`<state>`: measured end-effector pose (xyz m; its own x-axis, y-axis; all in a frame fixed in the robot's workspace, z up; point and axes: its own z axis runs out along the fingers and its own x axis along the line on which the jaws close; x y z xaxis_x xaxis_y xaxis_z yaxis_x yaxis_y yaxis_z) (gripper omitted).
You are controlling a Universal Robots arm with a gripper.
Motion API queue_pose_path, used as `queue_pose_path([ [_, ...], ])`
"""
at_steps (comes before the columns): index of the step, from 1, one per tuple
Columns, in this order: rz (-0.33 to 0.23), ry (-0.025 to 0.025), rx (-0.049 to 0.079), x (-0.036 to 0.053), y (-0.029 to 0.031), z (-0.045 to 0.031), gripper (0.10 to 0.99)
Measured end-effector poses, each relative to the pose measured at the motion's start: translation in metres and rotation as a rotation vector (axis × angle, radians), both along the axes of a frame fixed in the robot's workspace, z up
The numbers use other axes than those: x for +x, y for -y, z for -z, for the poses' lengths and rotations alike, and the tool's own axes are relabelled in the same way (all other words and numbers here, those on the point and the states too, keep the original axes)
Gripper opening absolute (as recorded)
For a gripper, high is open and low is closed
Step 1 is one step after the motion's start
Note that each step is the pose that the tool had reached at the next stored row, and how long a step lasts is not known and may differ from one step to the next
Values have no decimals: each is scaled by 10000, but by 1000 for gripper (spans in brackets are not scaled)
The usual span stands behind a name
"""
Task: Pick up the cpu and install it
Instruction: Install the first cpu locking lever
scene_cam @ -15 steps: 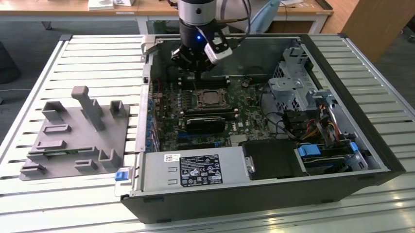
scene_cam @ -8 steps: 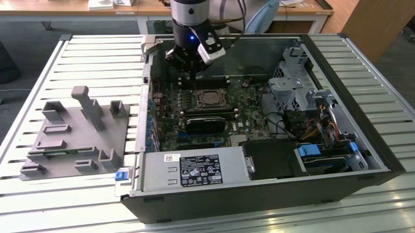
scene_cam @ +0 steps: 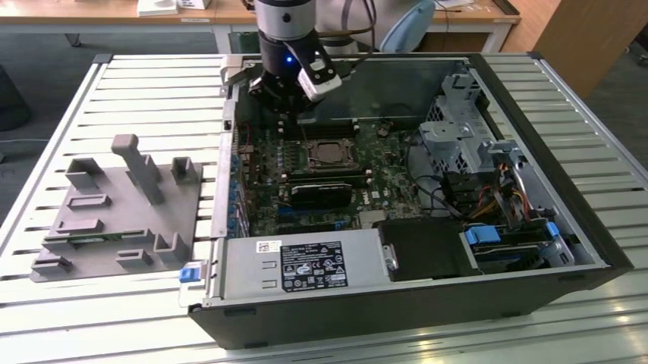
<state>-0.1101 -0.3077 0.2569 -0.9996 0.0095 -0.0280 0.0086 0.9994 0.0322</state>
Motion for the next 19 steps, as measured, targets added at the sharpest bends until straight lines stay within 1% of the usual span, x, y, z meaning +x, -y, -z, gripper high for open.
queue_pose_path([
  [5, 0, -2, -2, -32, -3, 1, 106],
  [7, 1, -1, -1, -33, -18, 3, 106],
  [8, 1, -1, 0, -33, -36, 5, 106],
  [12, 1, -1, 0, -33, -142, 9, 106],
  [13, 2, -1, -1, -33, -156, 10, 106],
  [19, 89, -1, 0, 61, -160, 16, 106],
])
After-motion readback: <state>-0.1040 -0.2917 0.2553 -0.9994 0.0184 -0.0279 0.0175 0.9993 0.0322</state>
